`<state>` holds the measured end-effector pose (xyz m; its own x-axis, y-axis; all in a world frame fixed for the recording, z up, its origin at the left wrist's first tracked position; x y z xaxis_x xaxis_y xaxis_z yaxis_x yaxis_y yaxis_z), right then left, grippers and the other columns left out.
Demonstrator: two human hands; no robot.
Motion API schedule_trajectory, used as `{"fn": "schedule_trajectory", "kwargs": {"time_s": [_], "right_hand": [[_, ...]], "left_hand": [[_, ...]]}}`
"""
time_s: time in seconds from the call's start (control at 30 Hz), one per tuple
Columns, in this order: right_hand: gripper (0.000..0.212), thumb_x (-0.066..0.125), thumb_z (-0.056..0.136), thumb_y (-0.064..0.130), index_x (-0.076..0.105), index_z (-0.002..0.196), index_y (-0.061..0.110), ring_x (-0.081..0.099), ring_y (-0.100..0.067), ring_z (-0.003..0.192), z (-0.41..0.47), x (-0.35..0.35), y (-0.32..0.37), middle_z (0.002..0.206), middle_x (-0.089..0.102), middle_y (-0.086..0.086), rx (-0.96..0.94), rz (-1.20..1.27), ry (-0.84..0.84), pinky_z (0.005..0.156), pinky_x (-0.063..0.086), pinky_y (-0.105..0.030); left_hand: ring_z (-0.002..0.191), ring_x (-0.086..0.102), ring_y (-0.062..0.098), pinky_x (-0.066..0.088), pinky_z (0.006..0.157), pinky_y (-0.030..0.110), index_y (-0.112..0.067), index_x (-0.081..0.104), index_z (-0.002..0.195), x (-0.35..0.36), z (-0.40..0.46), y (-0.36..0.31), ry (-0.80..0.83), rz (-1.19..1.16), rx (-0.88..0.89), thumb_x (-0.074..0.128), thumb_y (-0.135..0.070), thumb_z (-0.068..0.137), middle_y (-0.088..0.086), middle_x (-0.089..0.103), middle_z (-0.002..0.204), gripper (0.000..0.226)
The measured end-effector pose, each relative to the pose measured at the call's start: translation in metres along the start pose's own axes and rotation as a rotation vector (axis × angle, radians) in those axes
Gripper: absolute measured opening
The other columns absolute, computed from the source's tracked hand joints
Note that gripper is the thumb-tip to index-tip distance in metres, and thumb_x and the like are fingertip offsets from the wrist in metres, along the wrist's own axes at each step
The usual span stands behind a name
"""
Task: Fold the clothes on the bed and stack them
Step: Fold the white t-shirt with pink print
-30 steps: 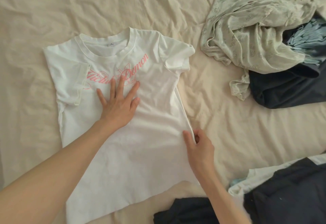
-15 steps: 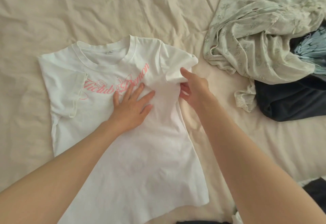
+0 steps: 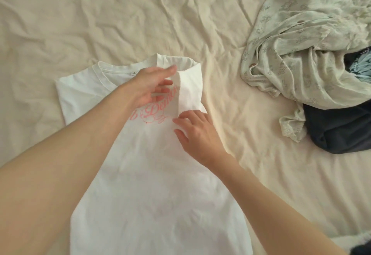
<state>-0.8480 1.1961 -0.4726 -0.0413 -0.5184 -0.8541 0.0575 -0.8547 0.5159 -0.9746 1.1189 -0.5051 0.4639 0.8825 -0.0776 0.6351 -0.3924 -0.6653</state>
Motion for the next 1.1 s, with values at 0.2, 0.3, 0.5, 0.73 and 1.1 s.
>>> {"fn": "schedule_trajectory", "kwargs": {"time_s": [0.2, 0.3, 0.5, 0.73, 1.1], "right_hand": [[0.043, 0.077, 0.067, 0.005, 0.064, 0.107, 0.002, 0.061, -0.034, 0.094, -0.006, -0.006, -0.023, 0.108, 0.063, -0.012, 0.079, -0.082, -0.057, 0.074, 0.049, -0.041], [0.031, 0.073, 0.068, -0.002, 0.066, 0.098, 0.003, 0.062, -0.033, 0.088, -0.011, 0.000, -0.031, 0.104, 0.064, -0.011, 0.099, -0.133, -0.021, 0.070, 0.050, -0.039], [0.030, 0.067, 0.074, -0.007, 0.067, 0.102, 0.004, 0.065, -0.029, 0.092, -0.023, -0.001, -0.045, 0.108, 0.067, -0.009, 0.136, -0.118, -0.035, 0.073, 0.049, -0.036], [0.057, 0.051, 0.092, 0.032, 0.038, 0.144, 0.011, 0.028, -0.033, 0.140, -0.078, 0.021, -0.029, 0.151, 0.032, -0.014, 0.176, -0.216, 0.171, 0.111, 0.019, -0.053], [0.059, 0.053, 0.094, 0.025, 0.029, 0.147, 0.015, 0.029, -0.025, 0.139, -0.201, 0.005, -0.032, 0.153, 0.028, -0.007, 0.572, 0.084, 0.253, 0.112, 0.025, -0.036]], "left_hand": [[0.080, 0.060, 0.019, 0.048, 0.079, 0.030, -0.015, 0.065, 0.092, 0.014, 0.004, 0.005, -0.027, -0.017, -0.040, 0.060, -0.057, 0.082, 0.004, 0.067, 0.089, 0.043], [0.068, 0.054, 0.019, 0.047, 0.065, 0.027, -0.014, 0.057, 0.076, 0.013, 0.011, 0.000, -0.164, -0.095, 0.013, 0.063, -0.010, 0.086, 0.005, 0.057, 0.072, 0.013], [0.077, 0.055, 0.020, 0.048, 0.067, 0.028, -0.017, 0.053, 0.090, -0.013, 0.001, 0.014, -0.370, -0.159, 0.283, 0.060, 0.000, 0.083, 0.001, 0.055, 0.082, 0.020], [0.112, 0.050, 0.032, 0.041, 0.092, 0.040, -0.006, 0.042, 0.133, -0.008, -0.054, 0.026, -0.473, 0.760, 0.658, 0.049, -0.010, 0.088, 0.014, 0.048, 0.129, 0.045], [0.129, 0.046, 0.031, 0.028, 0.108, 0.039, -0.011, 0.061, 0.124, 0.022, -0.229, 0.221, -0.230, 1.032, 0.487, 0.032, -0.018, 0.091, 0.011, 0.051, 0.137, 0.045]]}}
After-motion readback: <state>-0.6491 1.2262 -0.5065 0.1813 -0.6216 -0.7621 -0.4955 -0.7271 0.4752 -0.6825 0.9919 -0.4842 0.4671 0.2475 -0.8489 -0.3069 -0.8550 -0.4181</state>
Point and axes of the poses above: each hand's wrist, its own z-axis towards the middle knuckle, its own x-axis out of the palm, y = z × x, the point moved 8 cm from there along z, towards the middle knuckle
